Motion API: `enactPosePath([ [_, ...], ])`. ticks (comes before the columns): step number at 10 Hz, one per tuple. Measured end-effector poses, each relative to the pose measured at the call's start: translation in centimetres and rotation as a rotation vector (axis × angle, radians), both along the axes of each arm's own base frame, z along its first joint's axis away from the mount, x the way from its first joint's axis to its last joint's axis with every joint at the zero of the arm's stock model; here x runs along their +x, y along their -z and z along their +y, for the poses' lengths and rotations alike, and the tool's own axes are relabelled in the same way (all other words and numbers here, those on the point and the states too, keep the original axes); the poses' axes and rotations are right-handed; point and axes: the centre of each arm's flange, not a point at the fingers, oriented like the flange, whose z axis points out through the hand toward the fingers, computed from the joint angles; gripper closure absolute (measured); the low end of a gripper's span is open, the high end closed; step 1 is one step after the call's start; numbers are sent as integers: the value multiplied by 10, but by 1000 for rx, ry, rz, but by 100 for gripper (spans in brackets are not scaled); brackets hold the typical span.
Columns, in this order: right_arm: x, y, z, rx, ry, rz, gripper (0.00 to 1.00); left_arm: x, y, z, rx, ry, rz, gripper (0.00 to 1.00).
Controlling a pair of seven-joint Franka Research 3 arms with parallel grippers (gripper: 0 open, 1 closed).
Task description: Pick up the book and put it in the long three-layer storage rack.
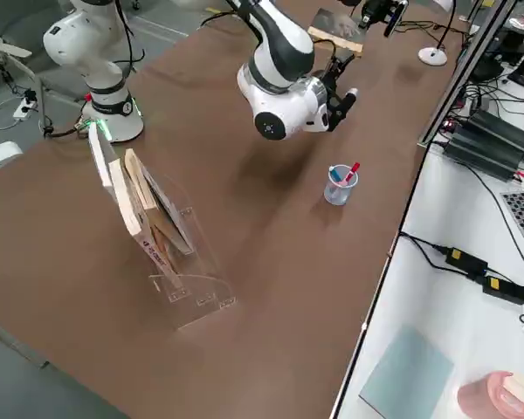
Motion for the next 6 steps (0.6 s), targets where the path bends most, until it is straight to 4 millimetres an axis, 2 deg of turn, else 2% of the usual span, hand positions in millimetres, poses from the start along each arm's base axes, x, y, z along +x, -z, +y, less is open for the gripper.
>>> enactPosePath([
  [6,-6,2,40,26,-58,30,0,0,5,0,1,0,7,96],
])
